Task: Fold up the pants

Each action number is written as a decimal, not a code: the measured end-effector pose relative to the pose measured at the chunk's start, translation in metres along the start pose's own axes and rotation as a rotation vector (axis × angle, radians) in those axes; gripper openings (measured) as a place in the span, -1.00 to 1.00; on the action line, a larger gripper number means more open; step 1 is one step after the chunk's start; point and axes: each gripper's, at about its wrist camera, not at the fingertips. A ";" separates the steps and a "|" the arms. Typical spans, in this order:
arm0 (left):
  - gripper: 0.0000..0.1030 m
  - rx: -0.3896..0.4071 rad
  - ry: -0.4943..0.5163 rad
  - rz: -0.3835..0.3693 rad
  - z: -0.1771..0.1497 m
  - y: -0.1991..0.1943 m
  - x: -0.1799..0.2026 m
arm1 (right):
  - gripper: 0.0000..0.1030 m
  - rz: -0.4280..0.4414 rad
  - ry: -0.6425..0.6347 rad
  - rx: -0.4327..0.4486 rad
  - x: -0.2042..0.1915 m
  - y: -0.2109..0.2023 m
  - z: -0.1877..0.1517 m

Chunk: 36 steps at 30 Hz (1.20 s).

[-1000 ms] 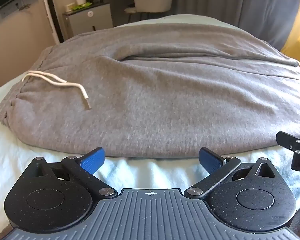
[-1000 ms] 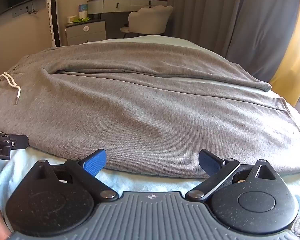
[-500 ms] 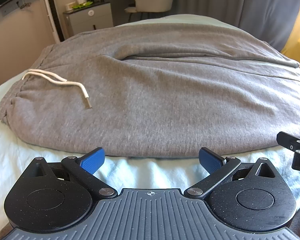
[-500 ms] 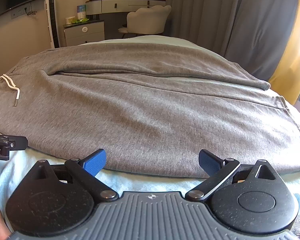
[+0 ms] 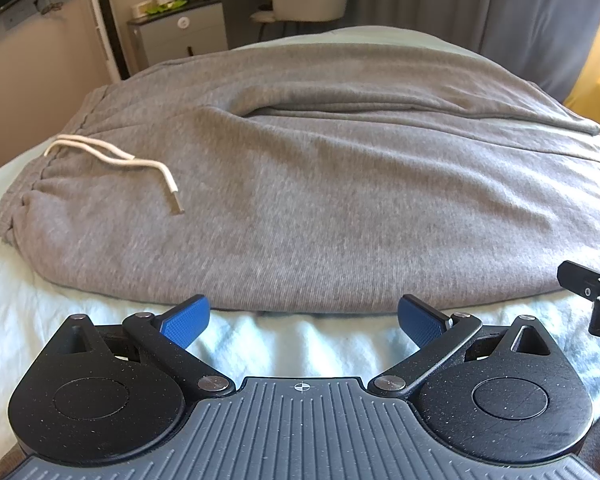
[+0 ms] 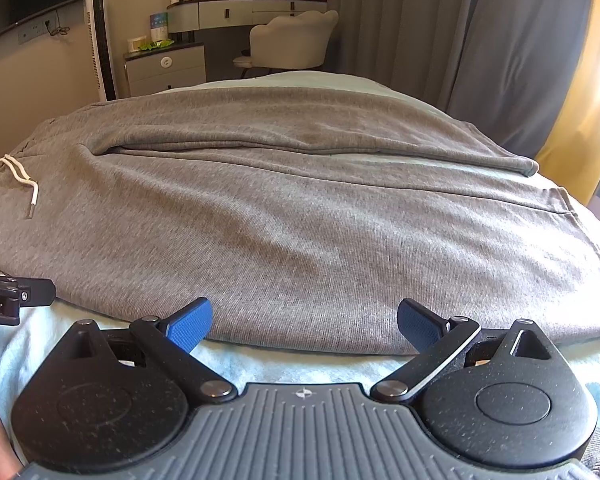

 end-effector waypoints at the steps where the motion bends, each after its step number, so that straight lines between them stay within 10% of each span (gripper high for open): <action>1: 1.00 0.000 -0.001 0.000 0.000 0.000 0.000 | 0.92 0.001 0.000 -0.001 0.000 0.000 0.000; 36: 1.00 -0.019 -0.027 -0.006 0.001 0.003 -0.004 | 0.92 0.007 0.014 -0.008 0.000 0.002 -0.001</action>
Point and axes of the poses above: each gripper's, at about its wrist camera, not at the fingertips, and y roughly the way its jaws point, x to its right, z to its top, and after that the axes turned 15 degrees about -y, right-handed
